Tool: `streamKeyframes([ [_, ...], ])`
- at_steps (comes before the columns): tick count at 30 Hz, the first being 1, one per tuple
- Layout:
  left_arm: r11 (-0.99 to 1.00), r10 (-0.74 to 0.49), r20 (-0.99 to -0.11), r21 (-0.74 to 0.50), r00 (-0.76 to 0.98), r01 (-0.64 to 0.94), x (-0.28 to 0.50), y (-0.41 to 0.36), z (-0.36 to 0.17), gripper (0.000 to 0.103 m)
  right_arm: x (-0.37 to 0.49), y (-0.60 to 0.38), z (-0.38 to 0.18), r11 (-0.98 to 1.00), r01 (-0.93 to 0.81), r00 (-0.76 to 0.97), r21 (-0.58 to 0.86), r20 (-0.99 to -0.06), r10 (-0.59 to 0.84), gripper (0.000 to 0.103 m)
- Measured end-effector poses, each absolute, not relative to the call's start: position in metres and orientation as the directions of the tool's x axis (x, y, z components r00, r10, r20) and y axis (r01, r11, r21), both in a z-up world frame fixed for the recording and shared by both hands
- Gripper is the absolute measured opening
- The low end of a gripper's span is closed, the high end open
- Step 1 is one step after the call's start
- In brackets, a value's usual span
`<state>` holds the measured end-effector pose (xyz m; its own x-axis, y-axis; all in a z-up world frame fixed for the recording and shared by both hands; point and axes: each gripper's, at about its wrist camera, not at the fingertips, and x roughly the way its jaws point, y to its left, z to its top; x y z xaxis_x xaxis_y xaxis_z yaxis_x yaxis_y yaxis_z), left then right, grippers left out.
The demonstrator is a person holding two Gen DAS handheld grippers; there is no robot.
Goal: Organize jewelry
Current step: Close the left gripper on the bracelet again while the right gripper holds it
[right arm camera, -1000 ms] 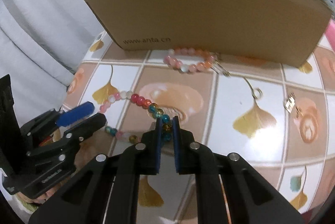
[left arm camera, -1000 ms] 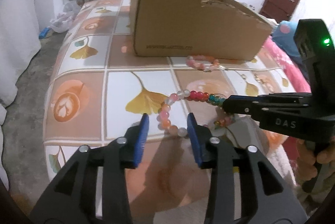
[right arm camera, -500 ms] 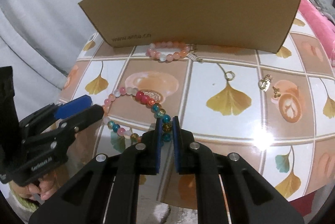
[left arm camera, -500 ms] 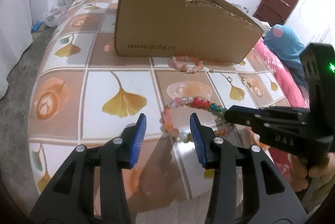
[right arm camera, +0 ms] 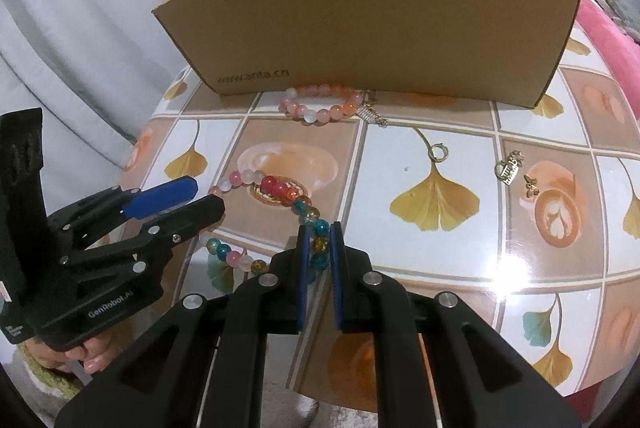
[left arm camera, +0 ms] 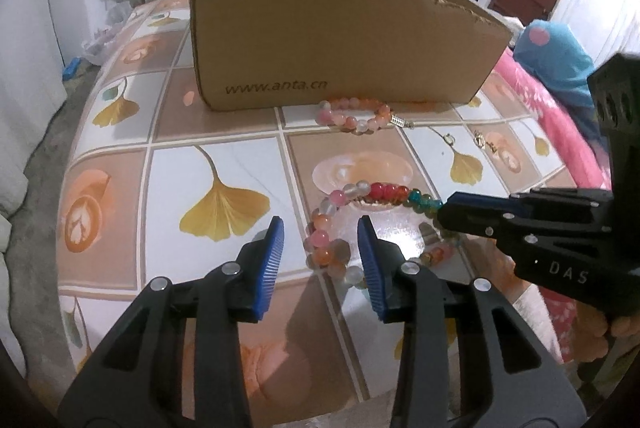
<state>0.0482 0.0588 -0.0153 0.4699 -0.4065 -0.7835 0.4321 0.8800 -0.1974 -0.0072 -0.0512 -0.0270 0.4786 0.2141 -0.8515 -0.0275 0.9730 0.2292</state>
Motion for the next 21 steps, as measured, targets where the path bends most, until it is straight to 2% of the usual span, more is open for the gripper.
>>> streamKeyframes([
  [5, 0.895, -0.343, -0.797, -0.116, 0.497, 0.431, 0.044, 0.054, -0.015, 0.024, -0.002, -0.045, -0.032, 0.981, -0.014, 0.477, 0.196, -0.861, 0.178, 0.011],
  [9, 0.89, -0.335, -0.803, -0.098, 0.493, 0.444, 0.039, 0.051, -0.015, 0.014, -0.002, -0.039, -0.033, 0.987, -0.03, 0.478, 0.161, -0.864, 0.155, 0.011],
  [14, 0.89, -0.297, -0.804, -0.037, 0.516, 0.454, 0.031, 0.043, -0.015, 0.009, -0.001, -0.034, -0.034, 0.991, -0.04, 0.485, 0.128, -0.865, 0.131, 0.01],
  [21, 0.892, -0.275, -0.772, 0.017, 0.573, 0.451, 0.015, 0.044, -0.005, 0.008, -0.01, -0.037, -0.02, 0.987, -0.043, 0.549, 0.152, -0.822, 0.151, 0.01],
])
